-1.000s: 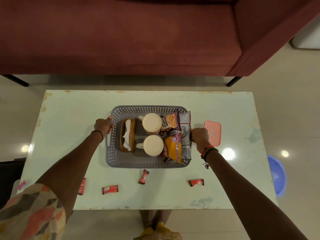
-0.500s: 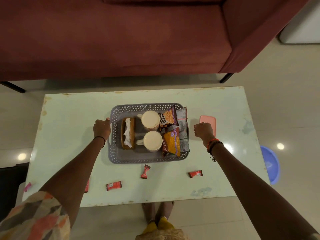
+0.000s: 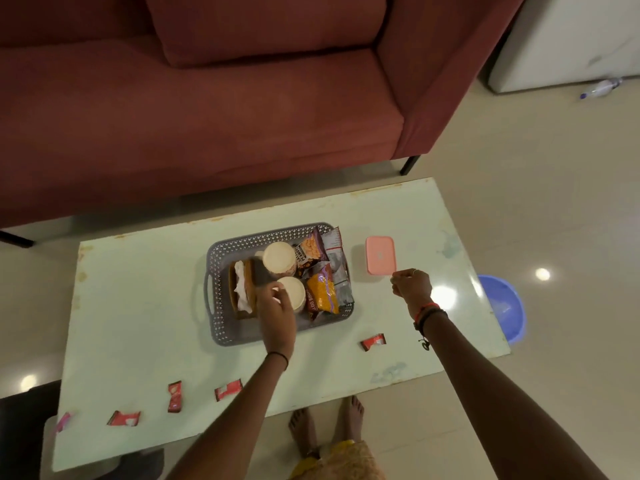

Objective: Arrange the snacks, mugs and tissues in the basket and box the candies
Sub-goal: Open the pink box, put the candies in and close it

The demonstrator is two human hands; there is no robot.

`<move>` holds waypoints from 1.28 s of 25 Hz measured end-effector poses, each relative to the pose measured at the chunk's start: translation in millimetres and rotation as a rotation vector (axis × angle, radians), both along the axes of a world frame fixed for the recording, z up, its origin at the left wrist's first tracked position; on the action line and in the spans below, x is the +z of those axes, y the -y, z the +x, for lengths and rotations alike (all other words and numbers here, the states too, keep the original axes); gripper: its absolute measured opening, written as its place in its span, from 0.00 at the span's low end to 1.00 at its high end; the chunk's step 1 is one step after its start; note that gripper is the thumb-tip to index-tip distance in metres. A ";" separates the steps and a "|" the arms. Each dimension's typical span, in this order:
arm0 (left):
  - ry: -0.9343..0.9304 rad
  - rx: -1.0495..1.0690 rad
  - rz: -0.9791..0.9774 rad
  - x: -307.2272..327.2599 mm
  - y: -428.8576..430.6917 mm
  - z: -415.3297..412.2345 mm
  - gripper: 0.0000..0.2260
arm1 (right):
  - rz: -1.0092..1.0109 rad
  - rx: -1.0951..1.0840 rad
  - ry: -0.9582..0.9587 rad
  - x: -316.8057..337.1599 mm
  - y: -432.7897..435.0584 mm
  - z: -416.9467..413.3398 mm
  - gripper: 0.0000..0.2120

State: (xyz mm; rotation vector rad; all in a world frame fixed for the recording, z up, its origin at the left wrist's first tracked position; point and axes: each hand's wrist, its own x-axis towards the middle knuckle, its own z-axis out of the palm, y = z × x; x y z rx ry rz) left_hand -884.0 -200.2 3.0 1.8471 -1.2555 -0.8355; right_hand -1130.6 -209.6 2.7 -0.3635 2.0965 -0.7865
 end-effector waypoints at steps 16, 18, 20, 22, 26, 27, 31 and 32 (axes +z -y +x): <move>0.196 -0.485 0.263 -59.6 80.5 -198.7 0.22 | 0.055 0.146 0.005 -54.4 39.2 -86.1 0.08; 0.285 -0.579 0.277 -71.8 107.2 -203.0 0.27 | 0.089 0.264 0.061 -66.0 47.3 -87.3 0.08; 0.357 -0.717 0.353 -83.2 132.5 -206.5 0.25 | 0.127 0.346 0.094 -75.3 53.0 -88.6 0.11; 0.394 -0.826 0.462 -89.8 149.3 -209.7 0.20 | 0.156 0.378 0.109 -81.2 56.3 -90.0 0.13; 0.358 -0.777 0.551 -94.5 157.0 -211.7 0.15 | 0.195 0.344 0.128 -86.0 56.6 -97.0 0.12; 0.306 -0.726 0.575 -95.0 154.7 -210.8 0.14 | 0.189 0.311 0.129 -86.0 55.8 -100.0 0.10; 0.037 -0.396 0.730 -95.3 138.5 -213.0 0.17 | 0.132 0.202 0.049 -85.6 59.8 -116.2 0.10; -0.062 -0.287 0.761 -94.3 130.5 -217.2 0.19 | 0.129 0.188 0.035 -85.1 60.5 -118.8 0.12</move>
